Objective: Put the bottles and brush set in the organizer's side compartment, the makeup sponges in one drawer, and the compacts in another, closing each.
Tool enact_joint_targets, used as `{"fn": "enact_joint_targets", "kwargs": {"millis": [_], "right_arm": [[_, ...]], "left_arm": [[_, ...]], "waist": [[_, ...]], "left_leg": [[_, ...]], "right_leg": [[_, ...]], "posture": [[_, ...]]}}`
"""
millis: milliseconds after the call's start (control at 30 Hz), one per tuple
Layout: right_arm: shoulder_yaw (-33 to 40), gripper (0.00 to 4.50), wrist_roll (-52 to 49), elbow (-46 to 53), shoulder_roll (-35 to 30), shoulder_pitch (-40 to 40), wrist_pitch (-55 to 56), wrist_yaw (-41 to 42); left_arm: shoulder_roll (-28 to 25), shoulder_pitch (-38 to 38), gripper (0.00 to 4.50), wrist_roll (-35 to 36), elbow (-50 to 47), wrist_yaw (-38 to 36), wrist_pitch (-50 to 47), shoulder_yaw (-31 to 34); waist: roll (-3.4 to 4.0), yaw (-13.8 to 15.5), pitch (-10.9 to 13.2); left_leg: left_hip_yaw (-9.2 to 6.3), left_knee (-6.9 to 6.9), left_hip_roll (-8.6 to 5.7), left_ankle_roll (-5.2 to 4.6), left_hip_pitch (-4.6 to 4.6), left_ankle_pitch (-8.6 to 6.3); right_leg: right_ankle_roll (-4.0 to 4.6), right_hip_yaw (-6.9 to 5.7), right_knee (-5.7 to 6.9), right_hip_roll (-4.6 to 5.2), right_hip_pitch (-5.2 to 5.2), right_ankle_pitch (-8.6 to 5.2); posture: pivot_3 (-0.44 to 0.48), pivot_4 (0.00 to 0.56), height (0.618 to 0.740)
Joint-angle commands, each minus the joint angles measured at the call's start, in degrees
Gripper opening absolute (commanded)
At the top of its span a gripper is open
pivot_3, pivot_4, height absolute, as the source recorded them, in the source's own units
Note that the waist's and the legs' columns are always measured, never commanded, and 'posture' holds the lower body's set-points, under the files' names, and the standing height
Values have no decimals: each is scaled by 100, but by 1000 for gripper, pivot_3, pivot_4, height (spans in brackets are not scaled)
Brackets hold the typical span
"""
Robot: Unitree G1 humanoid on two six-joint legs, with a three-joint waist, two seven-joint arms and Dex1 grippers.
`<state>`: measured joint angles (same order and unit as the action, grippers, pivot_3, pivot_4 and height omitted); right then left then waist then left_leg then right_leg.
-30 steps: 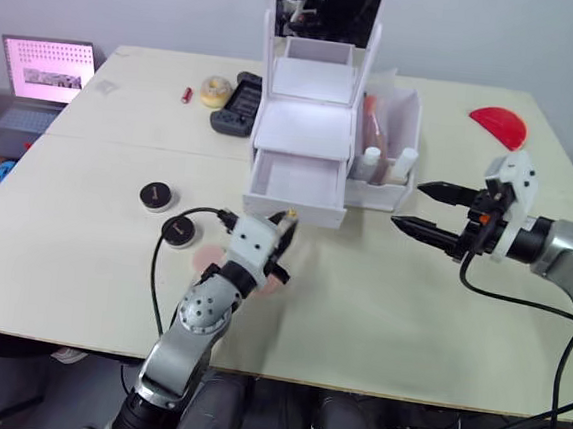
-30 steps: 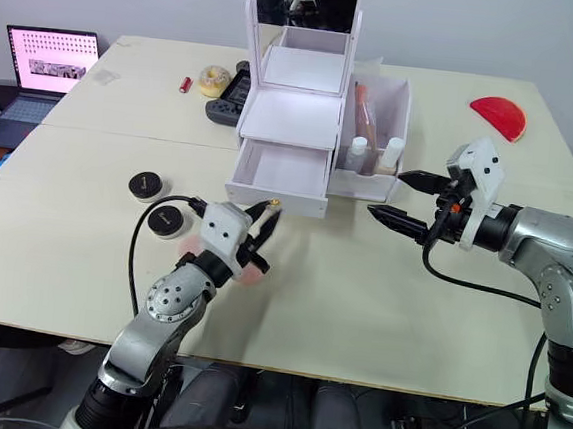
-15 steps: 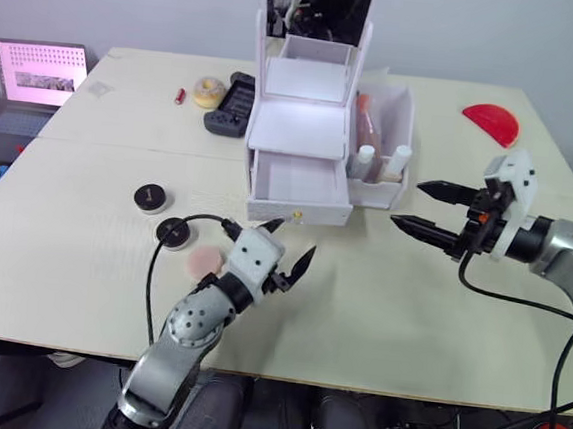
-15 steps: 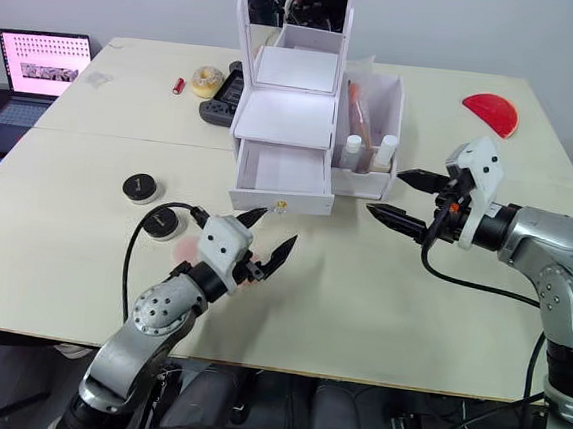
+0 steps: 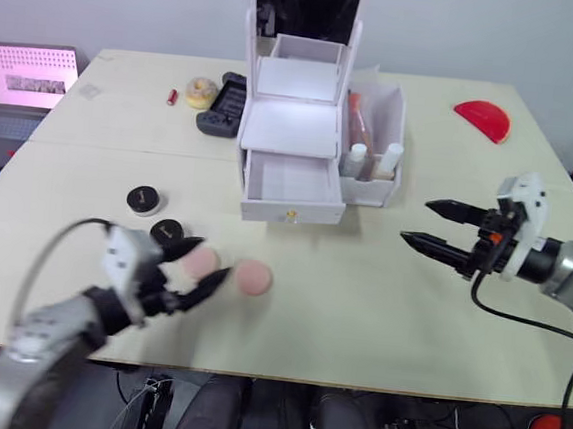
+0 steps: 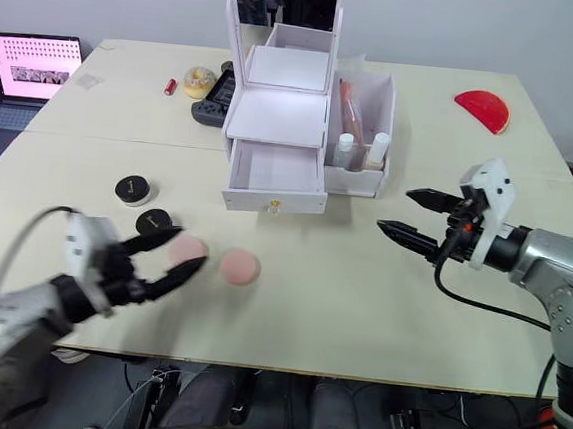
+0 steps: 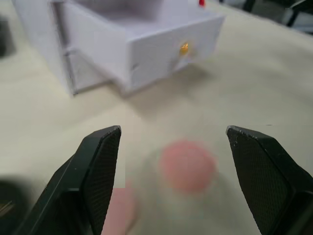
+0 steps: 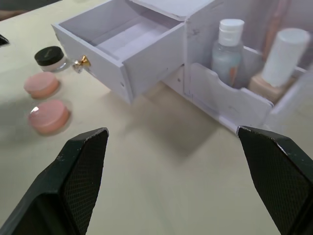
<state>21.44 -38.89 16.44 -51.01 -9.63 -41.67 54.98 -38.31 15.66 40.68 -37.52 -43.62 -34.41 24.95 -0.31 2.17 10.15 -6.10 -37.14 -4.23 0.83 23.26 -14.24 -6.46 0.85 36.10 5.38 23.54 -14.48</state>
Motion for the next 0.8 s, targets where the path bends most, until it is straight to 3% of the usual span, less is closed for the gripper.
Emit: {"fn": "enact_joint_targets", "kwargs": {"millis": [33, 200, 800], "right_arm": [[567, 4500, -97, 74, -137, 344, 299, 300], [1144, 4500, 101, -229, -292, 1111, 644, 703], [1542, 4500, 400, -881, -347, 1790, 1285, 955]], "left_arm": [[-741, 225, 3597, 349, 893, -1070, 31, 1162], [-1309, 219, 3597, 66, 2429, -1684, 404, 1983], [-1711, -186, 3597, -546, 4118, -2172, 1122, 2156]], "waist": [[5, -12, 2], [5, -4, 4], [6, -31, 4]], "left_leg": [[1, 0, 1, 0, 0, 0], [14, 3, -2, -2, 0, -2], [13, 12, 7, 2, 4, -4]], "right_leg": [[1, -1, -4, -1, -1, -1], [1, 6, -11, 10, -2, -1], [4, 27, -13, 26, 10, -1]], "posture": [[0, 150, 740], [0, 150, 740], [0, 150, 740]]}}
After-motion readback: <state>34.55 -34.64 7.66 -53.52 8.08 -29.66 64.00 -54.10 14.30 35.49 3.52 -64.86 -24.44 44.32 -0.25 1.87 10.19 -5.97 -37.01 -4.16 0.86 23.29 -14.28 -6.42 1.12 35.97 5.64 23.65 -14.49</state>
